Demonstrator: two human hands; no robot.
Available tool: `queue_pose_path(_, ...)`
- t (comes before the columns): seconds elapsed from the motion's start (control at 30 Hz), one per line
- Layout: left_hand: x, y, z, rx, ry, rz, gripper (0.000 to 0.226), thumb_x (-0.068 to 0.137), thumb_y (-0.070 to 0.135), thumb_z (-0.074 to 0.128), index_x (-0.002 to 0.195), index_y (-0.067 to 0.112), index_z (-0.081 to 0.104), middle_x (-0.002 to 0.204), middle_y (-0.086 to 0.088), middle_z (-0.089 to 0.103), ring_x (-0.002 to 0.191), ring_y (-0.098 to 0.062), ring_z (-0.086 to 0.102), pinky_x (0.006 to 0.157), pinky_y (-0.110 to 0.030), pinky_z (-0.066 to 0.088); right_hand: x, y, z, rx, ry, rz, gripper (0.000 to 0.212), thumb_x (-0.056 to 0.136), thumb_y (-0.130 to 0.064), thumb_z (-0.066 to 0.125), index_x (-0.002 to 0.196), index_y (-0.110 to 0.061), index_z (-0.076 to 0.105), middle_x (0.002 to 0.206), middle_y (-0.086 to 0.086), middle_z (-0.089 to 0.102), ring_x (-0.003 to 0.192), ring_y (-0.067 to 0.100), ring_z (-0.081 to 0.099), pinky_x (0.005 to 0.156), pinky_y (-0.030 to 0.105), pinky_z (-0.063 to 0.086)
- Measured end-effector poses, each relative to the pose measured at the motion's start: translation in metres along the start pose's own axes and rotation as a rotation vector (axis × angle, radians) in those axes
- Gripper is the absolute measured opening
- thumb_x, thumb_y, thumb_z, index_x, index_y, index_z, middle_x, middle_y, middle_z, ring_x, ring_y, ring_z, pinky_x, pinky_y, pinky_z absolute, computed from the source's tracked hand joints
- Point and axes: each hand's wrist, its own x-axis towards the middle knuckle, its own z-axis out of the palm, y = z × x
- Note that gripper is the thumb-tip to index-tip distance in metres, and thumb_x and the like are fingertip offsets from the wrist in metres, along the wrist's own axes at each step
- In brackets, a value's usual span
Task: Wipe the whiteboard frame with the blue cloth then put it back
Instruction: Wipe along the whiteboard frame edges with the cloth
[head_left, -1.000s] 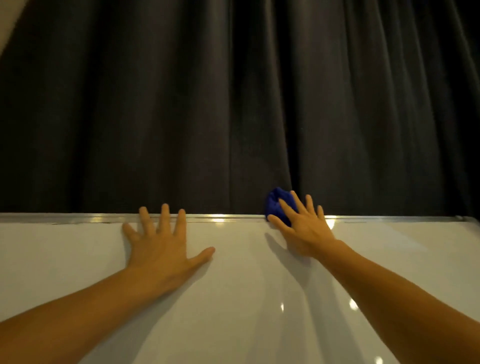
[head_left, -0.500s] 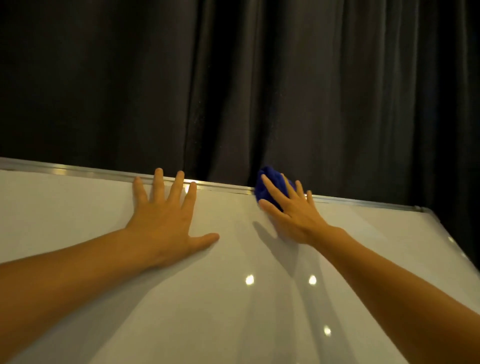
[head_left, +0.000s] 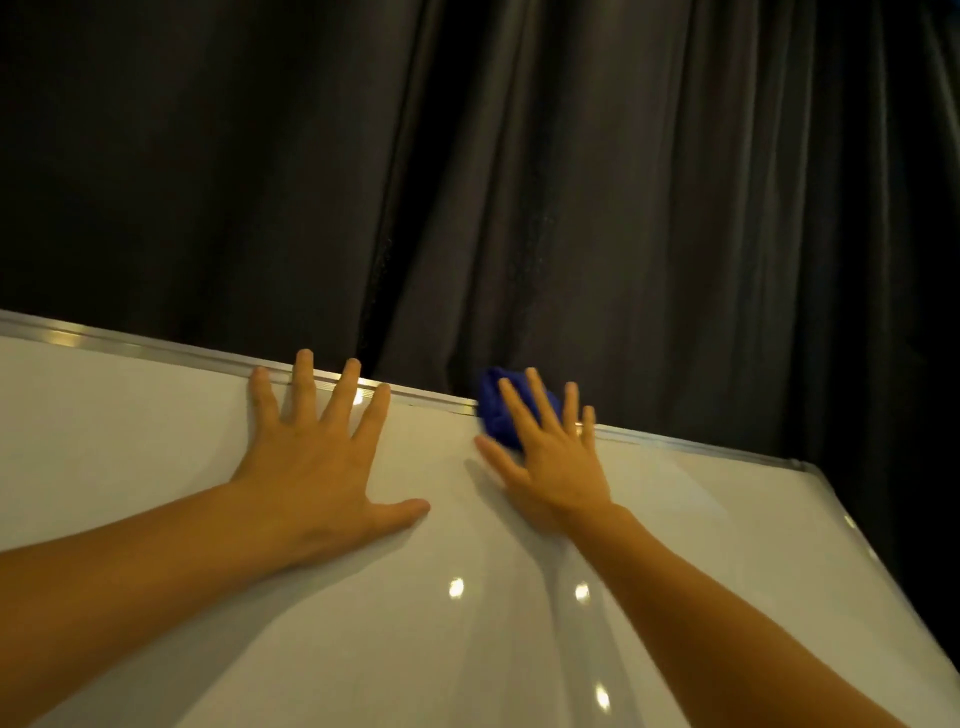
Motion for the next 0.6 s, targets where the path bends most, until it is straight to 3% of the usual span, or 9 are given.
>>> queue_pose_path(0.1, 0.007, 0.012, -0.003, 0.000, -0.007, -0.036, 0.127, 0.052, 0.098, -0.001, 0.153, 0.025, -0.026, 0.164, -0.013, -0.026, 0.145, -0.053, -0.024, 0.111, -0.075, -0.006, -0.002, 0.044, -0.010, 0.024, -0.135, 0.274, 0.090, 0.078, -0.086, 0.009, 0.155, -0.042, -0.010, 0.164, -0.008, -0.023, 0.149, 0.038, -0.022, 0.119, 0.059, -0.012)
queue_pose_path(0.17, 0.014, 0.030, -0.004, -0.009, -0.003, -0.054, 0.128, 0.052, 0.098, 0.000, 0.153, 0.023, -0.025, 0.164, -0.014, -0.025, 0.145, -0.053, -0.023, 0.111, -0.076, -0.005, 0.000, 0.046, -0.010, 0.089, -0.148, 0.300, 0.096, 0.073, -0.088, 0.008, 0.154, -0.041, -0.013, 0.163, -0.009, -0.025, 0.148, 0.041, -0.024, 0.118, 0.060, -0.012)
queue_pose_path(0.3, 0.033, 0.076, -0.002, 0.003, -0.005, -0.066, 0.129, 0.049, 0.099, -0.003, 0.153, 0.025, -0.026, 0.165, -0.013, -0.025, 0.146, -0.051, -0.023, 0.110, -0.077, -0.006, -0.011, 0.022, 0.006, 0.198, -0.078, -0.056, 0.083, 0.075, -0.095, 0.012, 0.142, -0.060, -0.023, 0.151, -0.031, -0.035, 0.144, 0.027, -0.034, 0.113, 0.045, -0.022)
queue_pose_path(0.37, 0.042, 0.093, 0.001, 0.033, 0.002, -0.072, 0.132, 0.044, 0.098, -0.008, 0.153, 0.025, -0.026, 0.165, -0.013, -0.025, 0.147, -0.050, -0.023, 0.109, -0.077, -0.006, -0.023, 0.030, 0.014, 0.156, -0.034, -0.232, 0.079, 0.084, -0.087, 0.019, 0.148, -0.056, -0.017, 0.158, -0.029, -0.026, 0.146, 0.022, -0.032, 0.111, 0.037, -0.023)
queue_pose_path(0.43, 0.049, 0.102, 0.003, 0.052, 0.002, -0.088, 0.134, 0.043, 0.100, -0.009, 0.153, 0.026, -0.025, 0.165, -0.012, -0.023, 0.147, -0.050, -0.021, 0.110, -0.077, -0.005, -0.024, 0.065, 0.010, 0.076, -0.002, -0.282, 0.080, 0.089, -0.082, 0.020, 0.155, -0.045, -0.006, 0.165, -0.018, -0.014, 0.150, 0.021, -0.025, 0.117, 0.039, -0.018)
queue_pose_path(0.5, 0.053, 0.111, 0.005, 0.027, 0.011, -0.084, 0.136, 0.042, 0.103, -0.014, 0.155, 0.028, -0.021, 0.166, -0.011, -0.022, 0.148, -0.048, -0.020, 0.111, -0.076, -0.006, -0.022, 0.119, 0.004, 0.046, -0.007, -0.158, 0.082, 0.088, -0.081, 0.016, 0.156, -0.041, -0.002, 0.166, -0.014, -0.010, 0.151, 0.024, -0.021, 0.122, 0.046, -0.010)
queue_pose_path(0.6, 0.056, 0.137, 0.008, -0.022, 0.011, -0.083, 0.139, 0.038, 0.104, -0.017, 0.155, 0.028, -0.019, 0.166, -0.011, -0.020, 0.149, -0.047, -0.020, 0.112, -0.073, -0.008, -0.017, 0.191, -0.005, 0.026, -0.035, 0.182, 0.082, 0.089, -0.077, 0.016, 0.158, -0.035, 0.002, 0.167, -0.006, -0.009, 0.152, 0.034, -0.015, 0.122, 0.053, -0.007)
